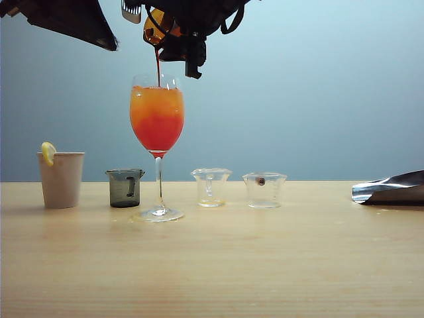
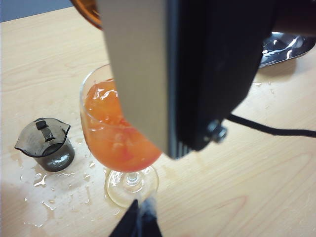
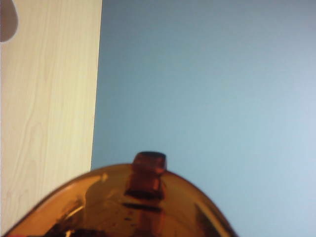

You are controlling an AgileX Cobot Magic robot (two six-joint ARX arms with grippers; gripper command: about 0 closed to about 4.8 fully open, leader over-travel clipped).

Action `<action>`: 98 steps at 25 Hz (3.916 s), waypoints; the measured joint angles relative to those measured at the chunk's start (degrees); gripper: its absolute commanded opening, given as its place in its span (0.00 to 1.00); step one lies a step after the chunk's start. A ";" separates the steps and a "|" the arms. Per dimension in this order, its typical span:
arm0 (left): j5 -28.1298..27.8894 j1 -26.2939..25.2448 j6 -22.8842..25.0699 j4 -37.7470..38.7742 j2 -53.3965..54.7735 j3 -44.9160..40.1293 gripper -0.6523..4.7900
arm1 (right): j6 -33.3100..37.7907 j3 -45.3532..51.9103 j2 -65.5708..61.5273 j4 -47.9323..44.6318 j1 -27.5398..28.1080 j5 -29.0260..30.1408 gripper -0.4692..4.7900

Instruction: Pick up the fourth measuring cup from the left, pour the grenadine inside into the goblet, and finally put the measuring cup back in its original place.

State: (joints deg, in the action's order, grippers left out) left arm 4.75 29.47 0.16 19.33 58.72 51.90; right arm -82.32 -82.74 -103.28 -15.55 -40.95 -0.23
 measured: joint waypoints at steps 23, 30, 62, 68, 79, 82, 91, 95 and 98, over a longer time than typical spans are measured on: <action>0.00 0.00 0.00 0.00 0.00 0.00 0.11 | -8.94 -0.02 0.00 -1.09 -0.15 0.13 0.28; 0.00 0.00 0.00 0.00 0.00 0.00 0.11 | -11.72 -0.02 0.00 -3.54 -0.77 0.24 0.28; 0.00 0.00 0.00 0.00 0.00 0.00 0.11 | -25.31 -0.02 0.00 -4.00 -0.87 2.84 0.28; 0.00 0.00 0.00 -0.02 0.00 0.00 0.11 | -28.59 -0.02 0.00 -3.98 -0.87 3.08 0.28; 0.00 0.00 0.00 0.00 0.00 0.00 0.11 | -29.24 -0.02 0.00 -3.98 -0.87 4.22 0.28; 0.00 0.00 0.00 0.00 0.00 0.00 0.11 | -28.68 -0.02 0.00 -3.96 -0.87 4.35 0.28; 0.00 0.00 0.00 0.00 0.00 0.00 0.11 | -18.40 -0.02 0.00 -3.96 -0.87 4.02 0.28; 0.00 0.00 0.00 0.00 0.00 0.00 0.11 | -5.33 -0.02 0.00 -3.93 -0.87 1.57 0.28; 0.00 0.00 0.00 0.00 0.00 0.00 0.11 | 2.49 -0.02 0.02 -3.45 -0.87 0.13 0.28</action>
State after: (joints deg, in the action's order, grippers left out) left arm 4.75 29.47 0.16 19.33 58.72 51.90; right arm -79.83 -82.76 -103.26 -19.00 -41.82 -0.10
